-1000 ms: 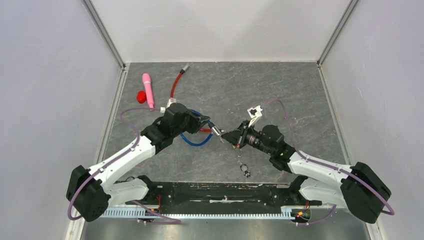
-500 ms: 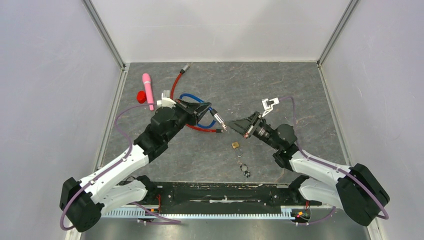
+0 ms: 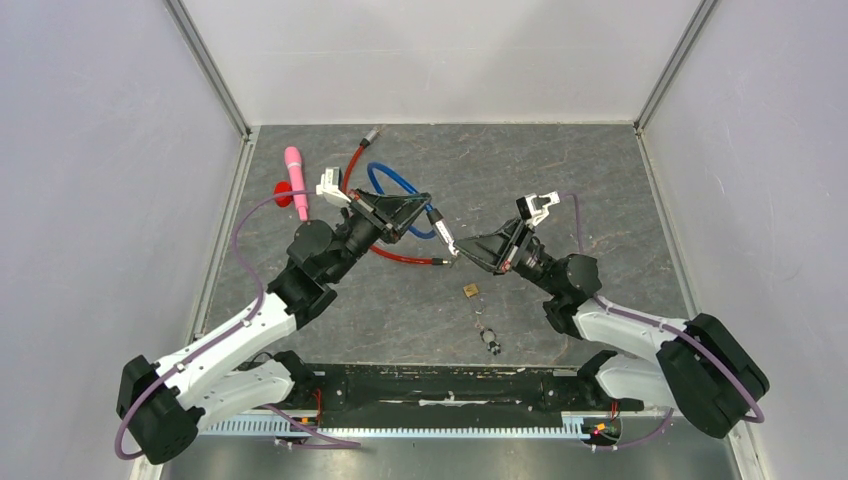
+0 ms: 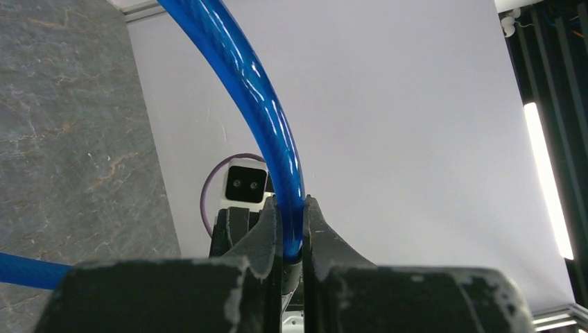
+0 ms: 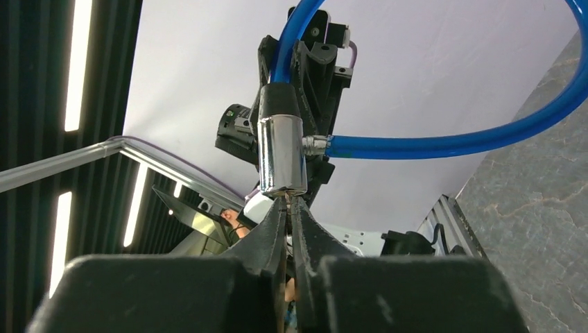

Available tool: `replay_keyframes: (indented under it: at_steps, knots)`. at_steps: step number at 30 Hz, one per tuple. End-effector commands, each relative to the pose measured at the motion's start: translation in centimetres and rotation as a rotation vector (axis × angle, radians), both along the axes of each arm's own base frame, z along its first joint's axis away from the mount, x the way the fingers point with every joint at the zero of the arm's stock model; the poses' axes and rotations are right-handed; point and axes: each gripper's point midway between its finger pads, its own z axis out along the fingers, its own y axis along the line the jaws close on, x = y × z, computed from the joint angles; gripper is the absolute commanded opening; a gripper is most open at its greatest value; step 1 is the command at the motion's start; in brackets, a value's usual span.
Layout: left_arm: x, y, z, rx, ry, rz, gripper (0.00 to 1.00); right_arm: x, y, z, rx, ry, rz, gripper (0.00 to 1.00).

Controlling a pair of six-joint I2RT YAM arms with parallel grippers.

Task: Unlock with the key

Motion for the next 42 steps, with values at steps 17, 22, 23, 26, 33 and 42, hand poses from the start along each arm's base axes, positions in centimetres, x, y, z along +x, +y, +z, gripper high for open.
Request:
replay_keyframes:
  at_steps: [17,22,23,26,33,42]
  knots:
    - [2.6,2.6,-4.4,0.337,0.19,0.245,0.02,4.3,-4.6,-0.9,-0.675,-0.505,-0.52,0.96]
    - [3.6,2.4,-5.2,0.391,0.213,0.269,0.02,4.9,-6.5,-1.3,-0.851,-0.644,-0.605,0.98]
    - [3.8,2.4,-5.5,0.408,0.222,0.27,0.02,4.9,-6.5,-1.8,-0.873,-0.66,-0.598,0.98]
    - [3.8,1.5,-5.7,0.431,0.225,0.232,0.02,4.6,-5.3,-2.3,-0.886,-0.72,-0.526,0.96]
    - [3.6,-0.1,-6.1,0.441,0.225,0.155,0.02,4.6,-0.6,-2.0,-0.838,-0.779,-0.318,0.94]
    - [3.6,-0.3,-6.0,0.468,0.205,0.147,0.02,6.1,3.4,-3.9,-0.863,-0.756,-0.178,0.68]
